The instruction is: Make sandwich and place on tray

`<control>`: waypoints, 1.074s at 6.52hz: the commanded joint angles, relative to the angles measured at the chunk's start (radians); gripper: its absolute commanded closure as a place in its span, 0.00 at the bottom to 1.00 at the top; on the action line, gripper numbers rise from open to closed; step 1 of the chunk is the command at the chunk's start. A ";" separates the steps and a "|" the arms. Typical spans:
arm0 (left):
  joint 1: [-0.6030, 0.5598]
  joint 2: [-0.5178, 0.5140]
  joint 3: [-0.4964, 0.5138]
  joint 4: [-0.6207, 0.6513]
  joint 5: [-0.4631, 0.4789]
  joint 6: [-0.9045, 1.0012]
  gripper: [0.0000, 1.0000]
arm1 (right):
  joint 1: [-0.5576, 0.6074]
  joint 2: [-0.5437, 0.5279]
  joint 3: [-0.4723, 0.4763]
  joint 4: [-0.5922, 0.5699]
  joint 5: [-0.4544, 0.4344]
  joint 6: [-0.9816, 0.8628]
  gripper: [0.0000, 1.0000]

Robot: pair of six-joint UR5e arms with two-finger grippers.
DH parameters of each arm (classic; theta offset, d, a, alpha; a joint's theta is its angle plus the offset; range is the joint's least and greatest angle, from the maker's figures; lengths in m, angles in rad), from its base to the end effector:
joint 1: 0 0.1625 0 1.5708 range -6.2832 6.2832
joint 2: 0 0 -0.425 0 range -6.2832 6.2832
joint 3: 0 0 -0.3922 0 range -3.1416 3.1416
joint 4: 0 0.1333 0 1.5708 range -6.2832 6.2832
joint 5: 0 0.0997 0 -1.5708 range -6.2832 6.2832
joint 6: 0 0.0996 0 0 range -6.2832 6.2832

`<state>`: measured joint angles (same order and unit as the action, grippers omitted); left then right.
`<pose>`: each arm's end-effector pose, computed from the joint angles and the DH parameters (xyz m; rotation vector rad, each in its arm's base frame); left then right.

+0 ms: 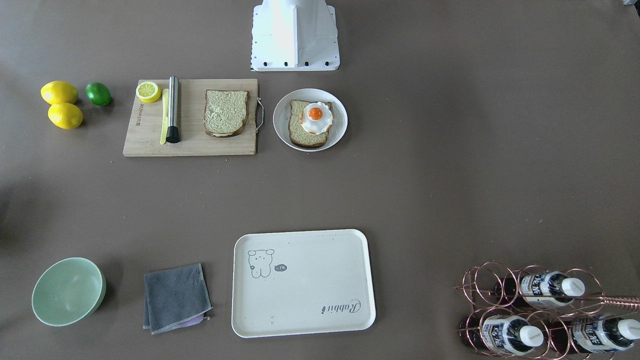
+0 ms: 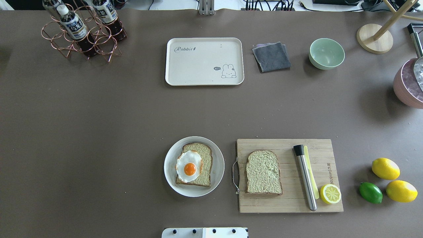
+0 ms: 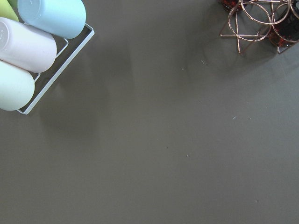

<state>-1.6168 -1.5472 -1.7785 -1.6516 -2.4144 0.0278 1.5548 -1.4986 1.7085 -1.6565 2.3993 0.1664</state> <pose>-0.0813 -0.4859 0.5534 0.2797 0.8287 0.0947 0.0516 -0.5224 0.5591 0.0412 -0.8348 0.0901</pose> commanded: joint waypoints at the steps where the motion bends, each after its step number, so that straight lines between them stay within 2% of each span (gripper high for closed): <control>1: 0.000 0.013 -0.004 0.000 0.000 0.003 0.02 | -0.021 -0.006 0.006 0.079 0.003 0.005 0.00; 3: 0.018 0.009 -0.022 0.000 0.000 -0.011 0.02 | -0.100 0.003 0.010 0.155 0.007 0.048 0.00; 4: 0.079 -0.026 -0.039 -0.028 0.001 -0.117 0.02 | -0.143 0.006 0.006 0.214 0.001 0.076 0.00; 5: 0.163 -0.042 -0.038 -0.175 0.009 -0.278 0.02 | -0.168 0.015 -0.003 0.278 0.006 0.091 0.00; 6: 0.272 -0.069 -0.036 -0.301 0.014 -0.468 0.02 | -0.194 0.026 0.009 0.300 0.006 0.182 0.00; 7: 0.352 -0.109 -0.036 -0.398 0.017 -0.673 0.02 | -0.235 0.027 0.008 0.396 0.006 0.290 0.00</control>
<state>-1.3490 -1.6217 -1.8147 -1.9470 -2.4012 -0.4532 1.3561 -1.4753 1.7155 -1.3358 2.4050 0.3610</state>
